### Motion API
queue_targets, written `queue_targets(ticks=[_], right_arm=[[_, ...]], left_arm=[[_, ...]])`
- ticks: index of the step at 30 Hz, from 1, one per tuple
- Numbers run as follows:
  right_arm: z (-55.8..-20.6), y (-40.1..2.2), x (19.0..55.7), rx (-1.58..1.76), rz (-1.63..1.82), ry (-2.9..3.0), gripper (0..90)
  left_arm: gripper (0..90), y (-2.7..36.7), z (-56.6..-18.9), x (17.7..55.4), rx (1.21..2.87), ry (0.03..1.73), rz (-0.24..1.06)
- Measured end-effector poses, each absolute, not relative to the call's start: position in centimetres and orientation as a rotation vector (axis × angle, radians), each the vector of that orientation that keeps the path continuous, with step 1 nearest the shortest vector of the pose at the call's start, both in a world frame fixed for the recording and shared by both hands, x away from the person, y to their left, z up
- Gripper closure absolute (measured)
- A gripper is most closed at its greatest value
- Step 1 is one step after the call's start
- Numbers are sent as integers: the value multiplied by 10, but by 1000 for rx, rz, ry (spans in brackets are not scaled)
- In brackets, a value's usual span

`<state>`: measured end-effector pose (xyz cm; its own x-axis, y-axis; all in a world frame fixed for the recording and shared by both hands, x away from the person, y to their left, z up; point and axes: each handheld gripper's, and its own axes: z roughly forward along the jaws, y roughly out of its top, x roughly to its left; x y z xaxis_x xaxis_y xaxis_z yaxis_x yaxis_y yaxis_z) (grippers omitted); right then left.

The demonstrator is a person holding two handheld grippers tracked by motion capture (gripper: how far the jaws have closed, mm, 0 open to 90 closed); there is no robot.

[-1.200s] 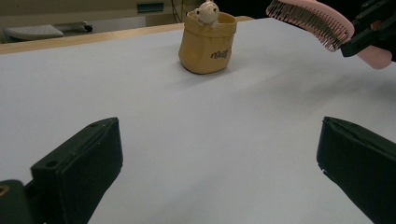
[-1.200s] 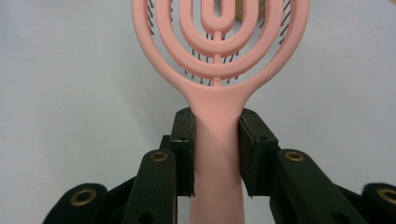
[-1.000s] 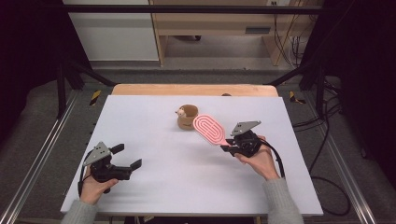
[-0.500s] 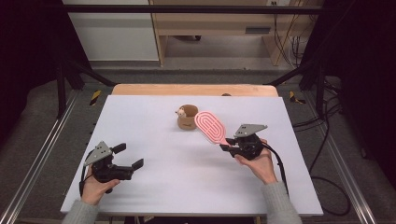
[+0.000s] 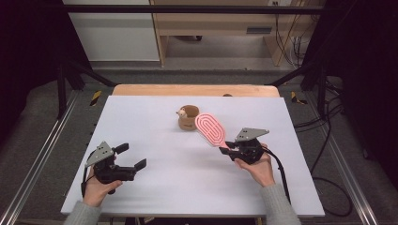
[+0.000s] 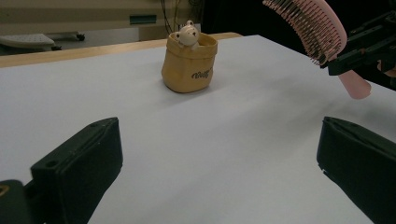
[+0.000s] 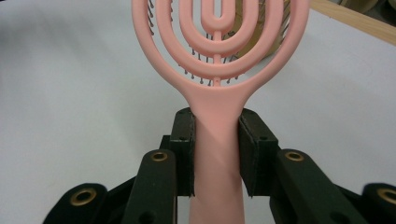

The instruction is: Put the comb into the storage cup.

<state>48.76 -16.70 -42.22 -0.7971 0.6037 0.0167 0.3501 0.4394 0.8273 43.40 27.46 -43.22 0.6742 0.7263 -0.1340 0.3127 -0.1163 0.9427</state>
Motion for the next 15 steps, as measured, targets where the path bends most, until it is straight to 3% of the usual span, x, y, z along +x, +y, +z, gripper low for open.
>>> queue_targets(ticks=[15], right_arm=[[-423, -162, 483, 795, 1319, 2400, 703]], left_arm=[[3, 265, -425, 432, 1683, 864, 443]])
